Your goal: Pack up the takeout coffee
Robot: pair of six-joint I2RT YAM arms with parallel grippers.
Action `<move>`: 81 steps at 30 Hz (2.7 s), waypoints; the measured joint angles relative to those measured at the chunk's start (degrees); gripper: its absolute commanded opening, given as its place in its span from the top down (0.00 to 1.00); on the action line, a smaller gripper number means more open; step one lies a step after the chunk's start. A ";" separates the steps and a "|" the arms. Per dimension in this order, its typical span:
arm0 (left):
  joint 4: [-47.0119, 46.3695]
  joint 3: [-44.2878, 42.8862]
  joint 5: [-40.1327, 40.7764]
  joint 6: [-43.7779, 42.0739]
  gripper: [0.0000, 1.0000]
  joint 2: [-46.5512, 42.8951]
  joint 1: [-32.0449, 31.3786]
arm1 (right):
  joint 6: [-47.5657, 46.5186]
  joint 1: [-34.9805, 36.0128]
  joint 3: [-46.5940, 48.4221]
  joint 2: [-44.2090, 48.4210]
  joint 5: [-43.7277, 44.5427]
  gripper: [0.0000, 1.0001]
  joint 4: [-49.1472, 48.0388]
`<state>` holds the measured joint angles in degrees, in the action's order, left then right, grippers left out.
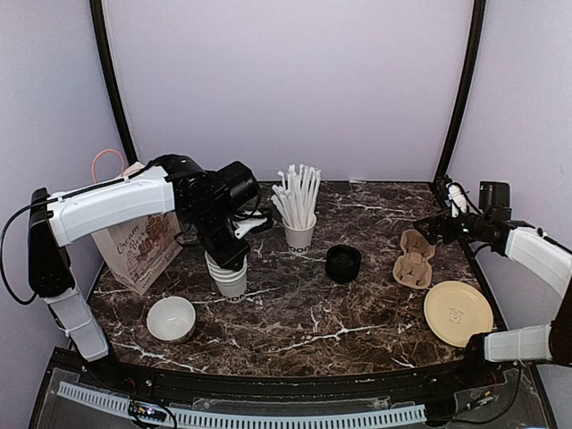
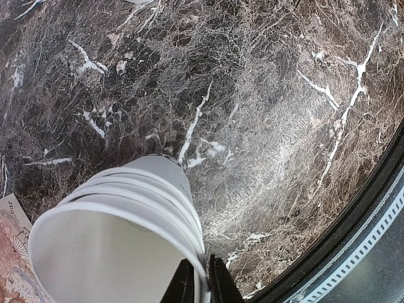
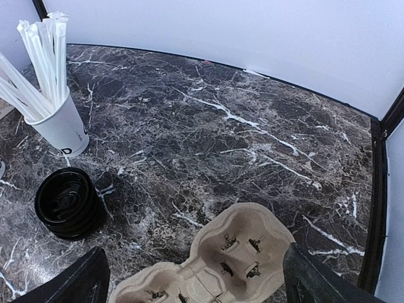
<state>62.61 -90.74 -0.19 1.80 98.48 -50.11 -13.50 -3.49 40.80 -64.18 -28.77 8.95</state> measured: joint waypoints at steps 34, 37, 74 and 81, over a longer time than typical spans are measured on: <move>2.51 -10.99 23.74 -2.84 1.00 4.59 5.55 | -4.66 13.14 9.38 -9.35 -4.68 0.13 7.26; 1.70 -16.68 25.07 -2.67 1.00 7.37 7.37 | -4.79 13.16 9.38 -9.31 -5.01 0.13 8.37; 7.10 -31.17 15.78 2.64 1.00 15.19 15.02 | -5.09 13.25 8.90 -8.28 -7.48 0.13 8.96; 7.96 -35.58 18.73 2.25 1.00 14.91 12.04 | -5.16 13.25 8.76 -8.28 -7.48 0.13 9.01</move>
<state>70.57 -126.32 18.55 4.05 113.38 -38.06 -18.65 9.76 49.56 -72.47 -36.25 17.96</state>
